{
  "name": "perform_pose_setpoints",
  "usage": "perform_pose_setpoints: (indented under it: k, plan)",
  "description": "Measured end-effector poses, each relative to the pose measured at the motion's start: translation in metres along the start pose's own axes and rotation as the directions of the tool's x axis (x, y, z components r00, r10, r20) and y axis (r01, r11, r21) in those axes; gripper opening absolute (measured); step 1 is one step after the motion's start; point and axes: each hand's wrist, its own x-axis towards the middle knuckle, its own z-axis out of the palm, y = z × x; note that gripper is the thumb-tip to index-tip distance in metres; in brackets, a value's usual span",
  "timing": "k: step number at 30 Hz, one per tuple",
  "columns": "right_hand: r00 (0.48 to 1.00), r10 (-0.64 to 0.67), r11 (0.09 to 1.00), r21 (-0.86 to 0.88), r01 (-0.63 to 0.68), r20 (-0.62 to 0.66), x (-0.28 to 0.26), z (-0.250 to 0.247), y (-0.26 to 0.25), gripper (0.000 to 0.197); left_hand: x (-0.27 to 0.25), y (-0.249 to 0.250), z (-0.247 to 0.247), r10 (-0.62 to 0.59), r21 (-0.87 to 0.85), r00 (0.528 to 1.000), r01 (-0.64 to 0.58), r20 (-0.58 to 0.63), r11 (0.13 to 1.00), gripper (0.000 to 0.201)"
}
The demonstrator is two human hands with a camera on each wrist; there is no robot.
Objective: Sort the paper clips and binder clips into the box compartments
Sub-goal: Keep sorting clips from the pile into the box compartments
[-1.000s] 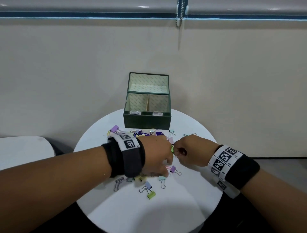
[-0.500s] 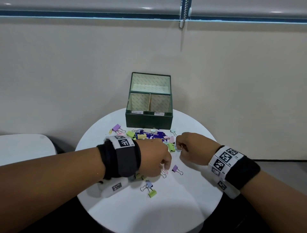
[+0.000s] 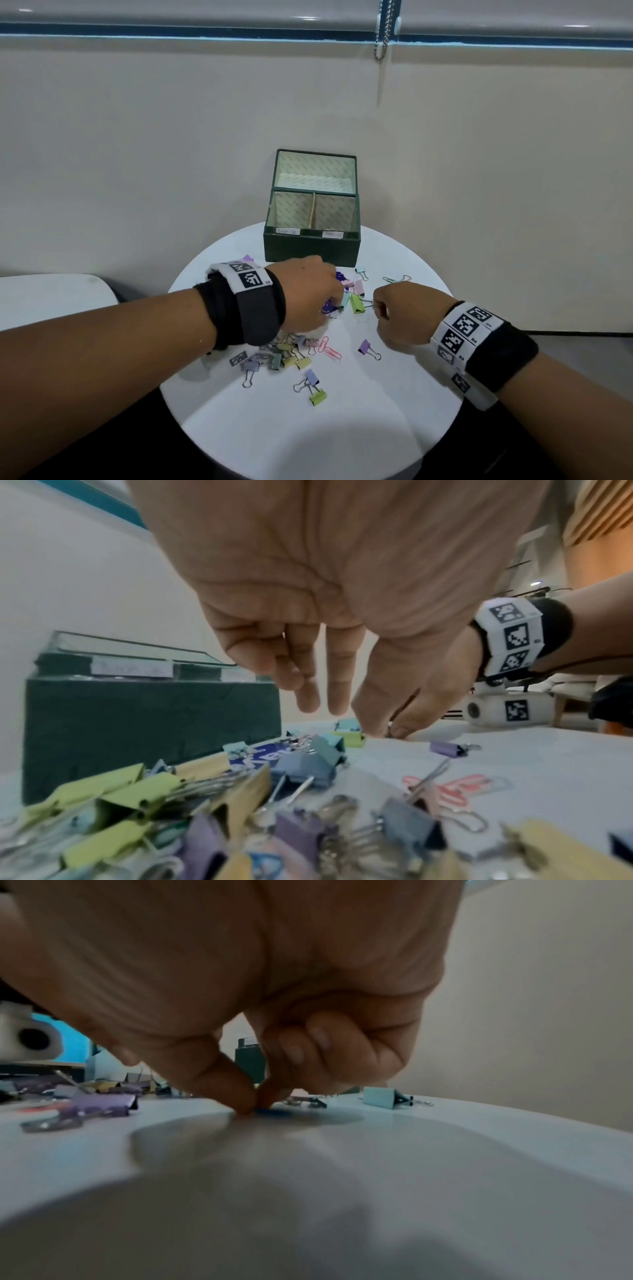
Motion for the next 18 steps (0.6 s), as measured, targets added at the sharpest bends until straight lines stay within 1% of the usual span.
perform_pose_setpoints:
  k: [1,3,4,5,6,8,12,14,15,17,18]
  plan:
    - [1.0,0.0,1.0,-0.005,0.0,-0.004,0.001,0.0,0.0,0.01,0.001,0.003,0.001,0.019,-0.001,1.0,-0.019,0.009,1.0,0.034]
    - [1.0,0.001,1.0,-0.012,-0.001,-0.005,0.002,0.001,-0.001,0.007,-0.002,0.012,0.004,0.043,-0.014,0.997,-0.042,0.068,0.999,0.036]
    - [1.0,-0.004,1.0,-0.016,0.004,-0.007,0.002,0.001,-0.001,0.007,-0.004,0.018,0.006,0.058,-0.006,0.993,-0.057,0.099,0.998,0.033]
    - [1.0,-0.011,1.0,-0.018,0.011,-0.014,0.002,0.001,-0.001,0.01,-0.006,0.022,0.009,0.09,0.011,0.989,-0.092,0.114,0.996,0.025]
    - [0.999,-0.017,1.0,-0.016,0.016,-0.029,0.001,0.001,-0.001,0.012,-0.008,0.026,0.011,0.136,0.022,0.985,-0.139,0.11,0.99,0.019]
    - [0.997,-0.026,1.0,-0.004,0.026,-0.068,0.0,-0.001,-0.002,0.015,-0.012,0.03,0.016,0.227,0.058,0.969,-0.233,0.095,0.971,0.015]
    - [0.991,-0.072,0.997,0.032,0.076,-0.109,0.001,-0.004,-0.001,0.023,-0.017,0.032,0.024,0.309,0.155,0.945,-0.324,0.109,0.933,0.009]
    - [0.985,-0.084,0.993,0.074,0.096,-0.152,0.002,-0.006,-0.001,0.025,-0.017,0.033,0.026,0.29,0.17,0.947,-0.311,0.139,0.935,0.006]
    - [0.982,-0.085,0.99,0.097,0.103,-0.17,0.002,-0.007,-0.001,0.025,-0.016,0.033,0.026,0.264,0.141,0.954,-0.284,0.141,0.948,0.007]
    - [0.979,-0.092,0.985,0.124,0.116,-0.183,0.002,-0.007,-0.003,0.024,-0.015,0.029,0.022,0.173,-0.007,0.977,-0.173,0.125,0.985,0.013]
    - [0.979,-0.103,0.984,0.127,0.126,-0.178,0.001,-0.007,-0.003,0.021,-0.015,0.025,0.018,0.12,-0.109,0.989,-0.11,0.091,0.988,0.02]
